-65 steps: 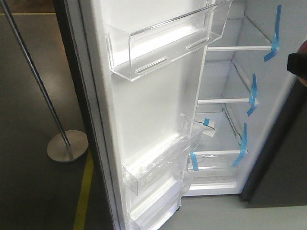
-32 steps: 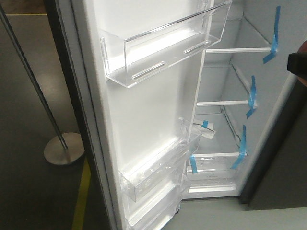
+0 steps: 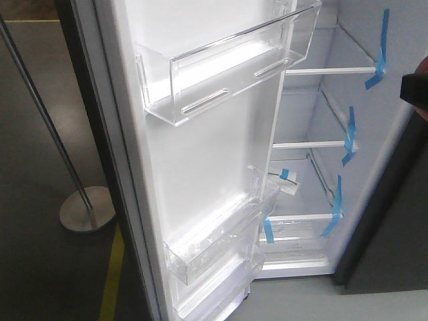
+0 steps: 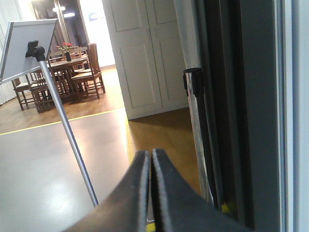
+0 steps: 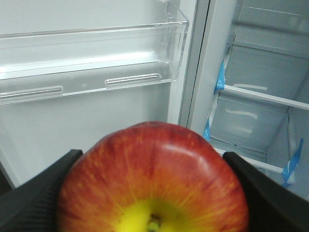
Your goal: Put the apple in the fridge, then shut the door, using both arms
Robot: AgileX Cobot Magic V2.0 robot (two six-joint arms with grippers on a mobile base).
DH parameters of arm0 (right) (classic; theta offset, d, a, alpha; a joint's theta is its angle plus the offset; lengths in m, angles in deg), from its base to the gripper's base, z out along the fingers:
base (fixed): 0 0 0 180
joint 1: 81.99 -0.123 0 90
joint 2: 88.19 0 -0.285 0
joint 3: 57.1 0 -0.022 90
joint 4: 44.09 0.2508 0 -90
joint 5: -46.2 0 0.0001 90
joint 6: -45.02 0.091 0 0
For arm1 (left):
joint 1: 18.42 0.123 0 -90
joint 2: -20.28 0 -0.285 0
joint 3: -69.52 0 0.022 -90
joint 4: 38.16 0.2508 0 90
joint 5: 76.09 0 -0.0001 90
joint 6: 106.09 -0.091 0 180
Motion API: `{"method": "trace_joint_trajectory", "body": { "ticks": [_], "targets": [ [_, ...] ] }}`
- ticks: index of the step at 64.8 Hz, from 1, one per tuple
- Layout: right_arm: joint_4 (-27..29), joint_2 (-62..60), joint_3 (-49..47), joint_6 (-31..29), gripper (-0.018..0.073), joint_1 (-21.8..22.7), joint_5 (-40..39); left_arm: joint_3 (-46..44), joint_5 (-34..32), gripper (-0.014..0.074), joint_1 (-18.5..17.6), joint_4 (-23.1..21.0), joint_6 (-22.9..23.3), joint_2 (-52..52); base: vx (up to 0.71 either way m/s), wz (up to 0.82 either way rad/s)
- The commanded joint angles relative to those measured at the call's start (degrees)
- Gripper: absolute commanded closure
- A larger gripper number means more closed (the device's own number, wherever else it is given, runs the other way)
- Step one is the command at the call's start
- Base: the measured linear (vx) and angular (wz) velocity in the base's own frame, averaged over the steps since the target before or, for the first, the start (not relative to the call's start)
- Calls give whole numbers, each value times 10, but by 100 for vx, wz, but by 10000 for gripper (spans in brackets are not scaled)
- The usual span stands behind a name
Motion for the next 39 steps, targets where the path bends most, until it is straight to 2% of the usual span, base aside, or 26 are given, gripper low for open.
{"method": "trace_joint_trajectory", "body": {
  "ticks": [1,39],
  "targets": [
    [25,-5,-15,-3,500,2,-39,-11,-42,603,-3,-5,3,-8,1,-1],
    [25,-5,-15,-3,500,2,-39,-11,-42,603,-3,-5,3,-8,1,-1]
  ]
}}
